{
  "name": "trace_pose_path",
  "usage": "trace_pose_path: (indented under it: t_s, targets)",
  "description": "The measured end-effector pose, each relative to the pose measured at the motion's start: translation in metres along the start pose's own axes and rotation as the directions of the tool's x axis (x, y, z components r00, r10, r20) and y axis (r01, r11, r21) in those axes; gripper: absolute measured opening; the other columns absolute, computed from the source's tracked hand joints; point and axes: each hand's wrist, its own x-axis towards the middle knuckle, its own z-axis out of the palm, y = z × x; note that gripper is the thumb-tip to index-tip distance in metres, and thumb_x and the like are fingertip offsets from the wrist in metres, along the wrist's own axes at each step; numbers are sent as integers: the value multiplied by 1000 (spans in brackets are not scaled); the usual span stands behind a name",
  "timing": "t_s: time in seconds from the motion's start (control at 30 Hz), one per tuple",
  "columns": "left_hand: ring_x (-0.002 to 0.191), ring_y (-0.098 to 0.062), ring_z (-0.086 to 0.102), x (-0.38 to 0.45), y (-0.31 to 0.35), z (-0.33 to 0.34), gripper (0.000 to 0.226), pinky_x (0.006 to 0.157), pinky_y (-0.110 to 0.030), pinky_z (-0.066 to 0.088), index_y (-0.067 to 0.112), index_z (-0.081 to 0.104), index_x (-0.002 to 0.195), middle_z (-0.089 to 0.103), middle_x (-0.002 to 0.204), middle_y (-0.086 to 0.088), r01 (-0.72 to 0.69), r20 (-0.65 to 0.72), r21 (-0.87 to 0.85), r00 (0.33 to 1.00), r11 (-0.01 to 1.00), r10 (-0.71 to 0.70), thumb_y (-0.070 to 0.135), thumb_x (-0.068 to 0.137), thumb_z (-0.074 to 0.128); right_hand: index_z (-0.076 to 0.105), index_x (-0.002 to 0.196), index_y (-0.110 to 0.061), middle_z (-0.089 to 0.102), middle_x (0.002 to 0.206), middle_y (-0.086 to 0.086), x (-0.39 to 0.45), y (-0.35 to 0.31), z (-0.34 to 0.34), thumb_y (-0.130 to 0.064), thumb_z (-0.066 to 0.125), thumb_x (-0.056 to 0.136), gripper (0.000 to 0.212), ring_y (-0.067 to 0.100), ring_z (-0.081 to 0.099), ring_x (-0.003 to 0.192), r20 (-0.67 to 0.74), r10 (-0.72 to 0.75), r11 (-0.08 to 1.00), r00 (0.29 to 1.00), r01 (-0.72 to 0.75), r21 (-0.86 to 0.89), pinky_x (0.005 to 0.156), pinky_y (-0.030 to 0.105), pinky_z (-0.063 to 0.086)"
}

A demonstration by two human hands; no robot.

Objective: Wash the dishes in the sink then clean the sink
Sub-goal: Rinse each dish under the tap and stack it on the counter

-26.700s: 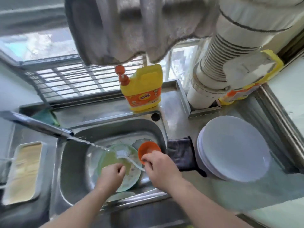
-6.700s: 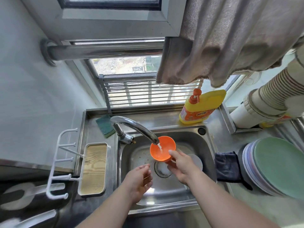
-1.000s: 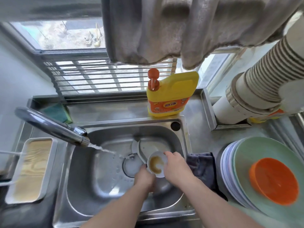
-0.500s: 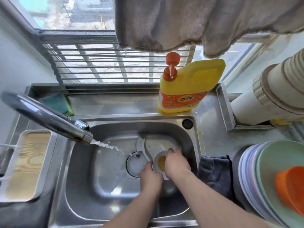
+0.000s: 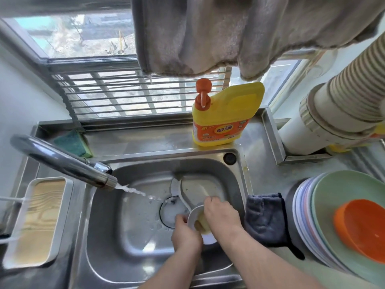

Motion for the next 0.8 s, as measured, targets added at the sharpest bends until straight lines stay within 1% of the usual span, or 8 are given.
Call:
trace_pose_path:
  t_s: [0.03, 0.1, 0.2, 0.27, 0.33, 0.43, 0.53, 0.8]
  targets:
    - [79, -25, 63, -1, 1, -2, 15, 79, -41, 60, 26, 48, 99, 65, 90, -5, -12, 6, 16, 1000, 1000, 12, 14, 93, 51, 65, 74, -7, 62, 65, 14, -2, 0, -1, -3, 96, 40, 46, 34, 61, 41, 5, 18, 1000, 1000, -18, -14, 32, 31, 44]
    - [80, -26, 63, 0, 1, -6, 16, 77, -40, 60, 27, 45, 100, 65, 91, -6, -54, 45, 37, 998, 998, 52, 13, 93, 48, 58, 112, -2, 68, 103, 20, -3, 3, -13, -2, 74, 80, 36, 40, 74, 81, 2, -4, 1000, 1000, 4, 7, 61, 39, 57]
    - [87, -31, 66, -2, 4, -15, 22, 82, -47, 63, 29, 47, 111, 65, 97, -7, -43, 164, 2, 985, 999, 42, 21, 90, 50, 39, 130, -9, 60, 130, 20, 5, 13, -15, -5, 46, 96, 35, 41, 64, 114, 164, 25, 977, 986, -59, 205, 81, 41, 46]
    - [85, -31, 66, -5, 7, -26, 26, 74, -41, 62, 24, 53, 116, 67, 100, -11, 113, 275, -192, 960, 975, -57, 22, 90, 53, 44, 126, -12, 62, 126, 21, 5, 14, -32, -23, 46, 99, 29, 39, 63, 108, 258, 60, 894, 964, -167, 416, 76, 35, 45]
    - [73, -27, 60, -13, 8, -43, 24, 60, -30, 50, 14, 62, 115, 69, 89, -12, 338, 437, -387, 887, 858, -152, 11, 94, 52, 46, 117, -14, 61, 107, 17, 0, 17, -49, -31, 49, 97, 27, 30, 61, 79, 361, 80, 695, 929, -311, 648, 58, 29, 44]
    - [86, -30, 64, -18, 7, -74, 29, 76, -36, 53, 1, 66, 118, 72, 90, -18, 497, 598, -492, 790, 715, -137, 16, 95, 59, 43, 116, -14, 50, 91, 11, -14, 14, -71, -26, 53, 99, 22, 20, 47, 57, 440, 37, 363, 897, -422, 831, 45, 27, 33]
    - [108, -37, 67, -25, 15, -115, 28, 96, -44, 50, 4, 68, 111, 75, 105, -17, 507, 633, -583, 773, 635, -37, 19, 87, 67, 44, 110, -17, 53, 96, 14, -29, -4, -81, -15, 56, 100, 16, 23, 55, 54, 403, 42, 156, 914, -405, 901, 49, 29, 40]
    - [111, -33, 68, -58, 51, -221, 48, 91, -44, 56, 9, 68, 129, 73, 122, -15, 313, 550, -626, 826, 714, 121, 29, 85, 69, 51, 126, -13, 64, 126, 25, -67, -69, -108, -9, 60, 100, 28, 32, 65, 78, 348, -72, -331, 935, -352, 875, 59, 32, 51]
